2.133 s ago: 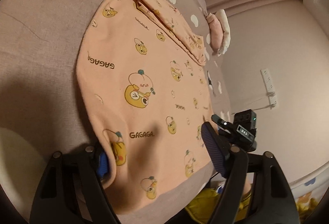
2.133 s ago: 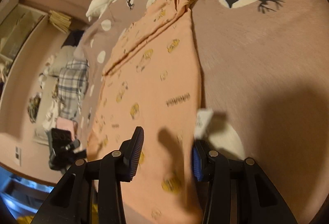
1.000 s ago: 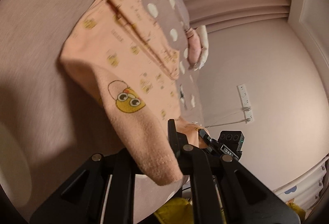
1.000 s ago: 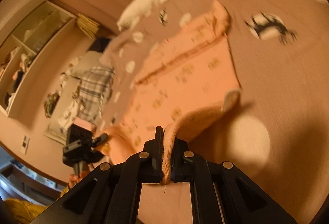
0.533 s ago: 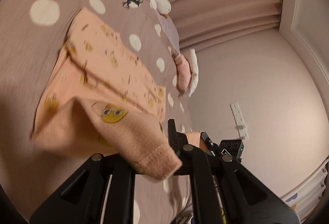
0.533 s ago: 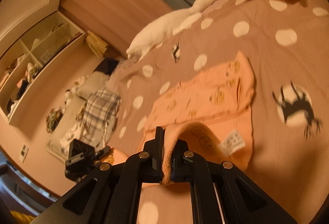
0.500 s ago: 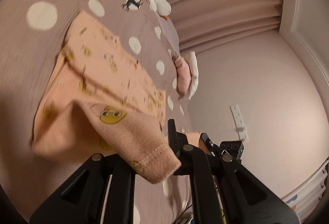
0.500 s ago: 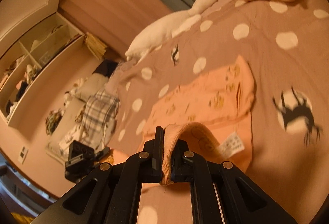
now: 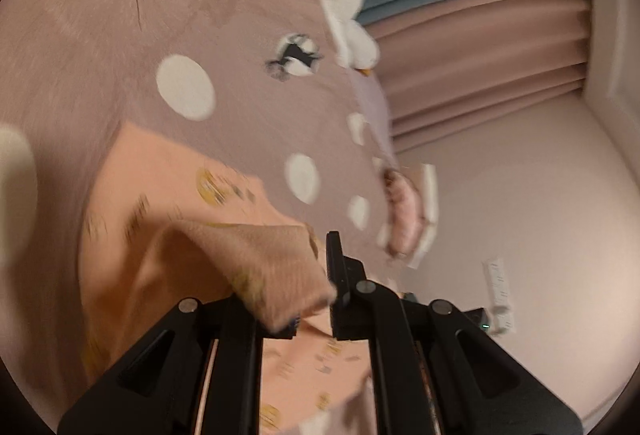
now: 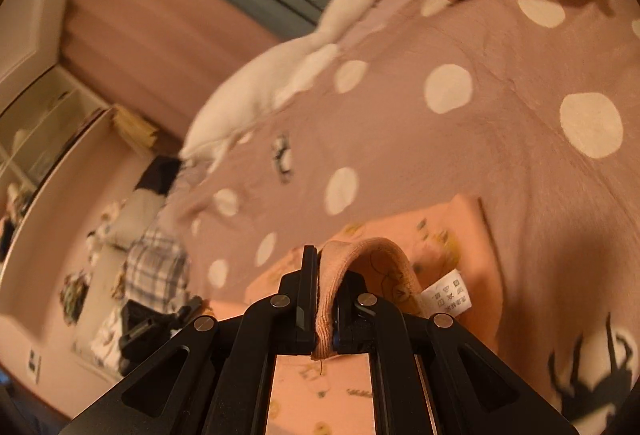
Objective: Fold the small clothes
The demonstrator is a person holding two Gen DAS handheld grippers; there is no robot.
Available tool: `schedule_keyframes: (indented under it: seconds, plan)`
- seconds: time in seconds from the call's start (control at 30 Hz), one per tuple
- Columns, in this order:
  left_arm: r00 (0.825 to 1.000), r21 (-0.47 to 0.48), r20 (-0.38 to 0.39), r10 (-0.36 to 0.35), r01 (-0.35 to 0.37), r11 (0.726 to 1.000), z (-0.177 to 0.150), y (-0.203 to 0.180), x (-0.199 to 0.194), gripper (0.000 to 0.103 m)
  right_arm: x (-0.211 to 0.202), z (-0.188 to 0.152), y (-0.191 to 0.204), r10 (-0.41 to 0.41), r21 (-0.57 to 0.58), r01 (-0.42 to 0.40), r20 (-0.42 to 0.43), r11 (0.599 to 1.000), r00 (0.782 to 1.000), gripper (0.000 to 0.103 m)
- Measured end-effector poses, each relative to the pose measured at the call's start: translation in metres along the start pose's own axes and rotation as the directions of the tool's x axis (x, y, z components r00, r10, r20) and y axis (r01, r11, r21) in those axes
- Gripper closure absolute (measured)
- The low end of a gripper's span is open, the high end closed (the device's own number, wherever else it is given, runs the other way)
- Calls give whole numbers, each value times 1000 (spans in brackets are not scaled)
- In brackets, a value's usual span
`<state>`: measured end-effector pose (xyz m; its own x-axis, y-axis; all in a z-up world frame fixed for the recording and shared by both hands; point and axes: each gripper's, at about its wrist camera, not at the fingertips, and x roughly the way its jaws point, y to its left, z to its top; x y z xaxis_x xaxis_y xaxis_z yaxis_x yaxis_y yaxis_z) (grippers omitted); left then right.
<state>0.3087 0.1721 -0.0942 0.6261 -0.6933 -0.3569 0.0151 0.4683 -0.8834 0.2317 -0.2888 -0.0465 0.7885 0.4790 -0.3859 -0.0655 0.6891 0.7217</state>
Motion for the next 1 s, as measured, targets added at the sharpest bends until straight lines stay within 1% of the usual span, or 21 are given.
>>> schedule_keyframes:
  seconds: [0.1, 0.13, 0.17, 0.23, 0.27, 0.3, 0.33, 0.37, 0.43, 0.5, 0.57, 0.6, 0.63, 0.67, 0.73, 0.77, 0.8, 0.83, 0.9, 0.93, 1.0]
  plan:
    - [997, -14, 3, 74, -74, 997, 16, 12, 16, 95, 20, 10, -14, -52, 42, 54, -31, 998, 998, 96]
    - [993, -23, 3, 119, -119, 993, 20, 18, 21, 95, 27, 12, -19, -87, 53, 89, -49, 995, 995, 96]
    - [984, -48, 9, 178, -178, 983, 25, 26, 25, 95, 33, 14, -25, -135, 73, 140, -69, 988, 988, 96]
    - [971, -82, 12, 239, -237, 968, 32, 40, 26, 94, 36, 18, -35, -200, 93, 206, -74, 974, 977, 95]
    - [962, -88, 16, 272, -270, 959, 35, 45, 24, 94, 33, 21, -40, -241, 102, 247, -64, 964, 968, 89]
    - [956, -80, 22, 293, -290, 954, 37, 47, 19, 93, 29, 23, -43, -264, 109, 269, -57, 957, 963, 81]
    - [952, -59, 28, 304, -302, 951, 37, 47, 13, 90, 19, 27, -47, -289, 116, 291, -36, 950, 957, 77]
    - [948, -30, 33, 316, -315, 949, 36, 45, 7, 90, 11, 28, -46, -298, 107, 298, -15, 949, 955, 76]
    - [936, 74, 50, 349, -352, 933, 32, 31, -7, 90, -9, 27, -36, -305, 22, 305, 32, 952, 952, 76]
    - [931, 155, 58, 360, -364, 918, 27, 20, -11, 90, -19, 19, -17, -306, -117, 310, 45, 944, 951, 76]
    - [942, 238, 51, 331, -333, 912, 17, 5, -17, 89, -23, 4, 4, -287, -265, 286, 35, 921, 957, 76]
    - [952, 280, 28, 304, -300, 912, 9, -2, -17, 89, -23, -4, 13, -275, -321, 268, 22, 908, 961, 76]
    - [957, 304, 5, 289, -277, 912, 4, -6, -13, 86, -20, -16, 23, -257, -380, 235, -9, 895, 966, 76]
    - [957, 342, -44, 287, -256, 904, -4, -10, -3, 85, -17, -21, 27, -250, -403, 217, -31, 889, 968, 76]
    - [940, 372, -116, 321, -258, 892, -15, -10, 21, 84, -1, -34, 33, -256, -444, 191, -89, 875, 963, 76]
    - [932, 374, -152, 329, -253, 892, -20, -8, 35, 84, 9, -38, 35, -266, -455, 189, -110, 870, 958, 76]
    - [926, 379, -171, 336, -253, 890, -24, -6, 45, 84, 16, -43, 37, -275, -465, 186, -132, 866, 952, 76]
    - [914, 391, -182, 364, -272, 879, -27, -3, 61, 84, 26, -48, 38, -291, -473, 187, -158, 861, 944, 76]
    - [900, 392, -185, 394, -301, 870, -28, 4, 79, 84, 44, -54, 38, -321, -483, 196, -191, 853, 927, 76]
    - [898, 389, -172, 404, -315, 866, -27, 3, 84, 85, 52, -58, 38, -343, -499, 205, -202, 842, 917, 76]
    - [905, 366, -127, 406, -337, 867, -20, 7, 88, 88, 61, -57, 41, -378, -514, 238, -185, 824, 907, 76]
